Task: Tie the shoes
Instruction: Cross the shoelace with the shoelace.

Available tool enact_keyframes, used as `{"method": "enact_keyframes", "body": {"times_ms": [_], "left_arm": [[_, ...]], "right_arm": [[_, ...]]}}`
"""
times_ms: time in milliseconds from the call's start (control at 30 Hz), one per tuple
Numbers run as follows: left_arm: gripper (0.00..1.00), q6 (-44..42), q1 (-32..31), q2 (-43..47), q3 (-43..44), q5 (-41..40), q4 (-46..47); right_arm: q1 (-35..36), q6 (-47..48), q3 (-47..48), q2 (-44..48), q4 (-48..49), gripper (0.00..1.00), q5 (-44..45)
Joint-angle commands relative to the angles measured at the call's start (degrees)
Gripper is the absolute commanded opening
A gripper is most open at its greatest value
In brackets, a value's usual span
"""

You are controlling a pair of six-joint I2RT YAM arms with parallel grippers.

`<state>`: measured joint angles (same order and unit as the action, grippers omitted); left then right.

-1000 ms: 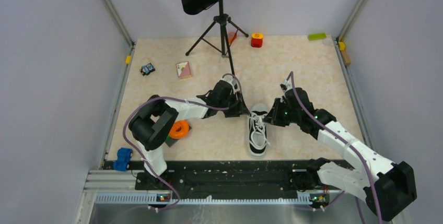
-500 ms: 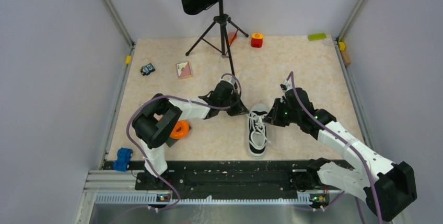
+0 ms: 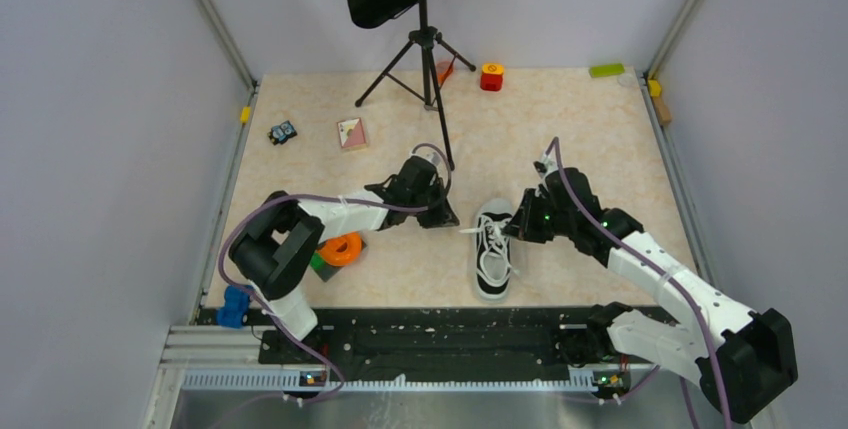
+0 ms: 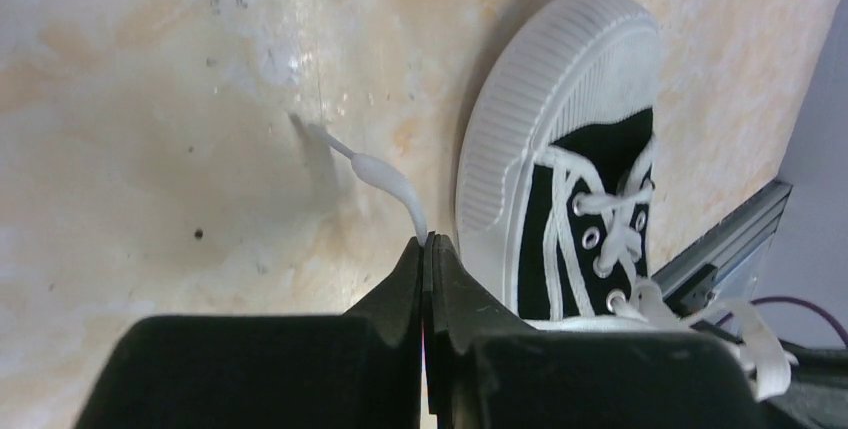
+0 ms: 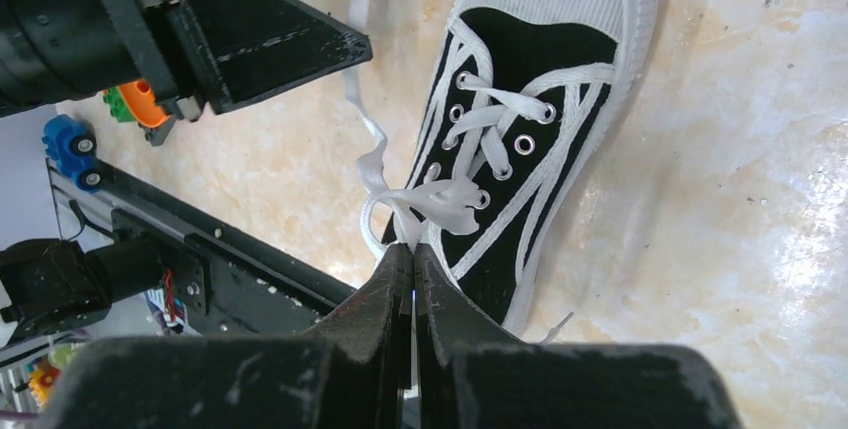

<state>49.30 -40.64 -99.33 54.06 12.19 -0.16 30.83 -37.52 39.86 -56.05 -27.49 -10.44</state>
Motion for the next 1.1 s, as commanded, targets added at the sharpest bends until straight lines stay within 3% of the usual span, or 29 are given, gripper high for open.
{"method": "enact_keyframes", "body": {"times_ms": [0,200,500,533,600,667,933,1067], "left_arm": [[0.0,-3.7,0.0,5.4,-1.6,1.4,-6.3],[0.0,-9.1,0.1,5.2,-0.3,2.0,-12.7],[0.0,-11.2,-0.2,-2.8,0.9,8.8,-7.2],[0.02,-11.3,-0.3,-3.0,1.1,9.1,-6.7],[0.23,-11.8,-0.5,-2.1,1.1,8.4,-6.6],[0.32,-12.1,-0.3,0.2,0.6,7.3,-6.7],[0.37,-11.3,-0.2,11.6,2.0,0.0,-11.3],[0.38,-9.7,-0.2,13.5,4.0,4.8,-7.9]], "right_arm": [[-0.5,1.2,2.7,-1.0,1.8,0.0,-2.5],[0.1,2.1,2.1,-3.1,2.5,0.0,-4.7],[0.2,6.2,3.4,-5.4,1.8,0.0,-2.6],[0.2,7.2,4.1,-5.8,1.0,0.0,-2.3],[0.2,8.6,5.5,-6.6,-0.2,0.0,-2.0],[0.2,9.7,6.2,-7.2,-0.9,0.0,-2.1],[0.3,10.7,6.5,-7.4,-1.0,0.0,-3.1],[0.3,11.0,6.4,-7.5,-0.9,0.0,-3.3]]}}
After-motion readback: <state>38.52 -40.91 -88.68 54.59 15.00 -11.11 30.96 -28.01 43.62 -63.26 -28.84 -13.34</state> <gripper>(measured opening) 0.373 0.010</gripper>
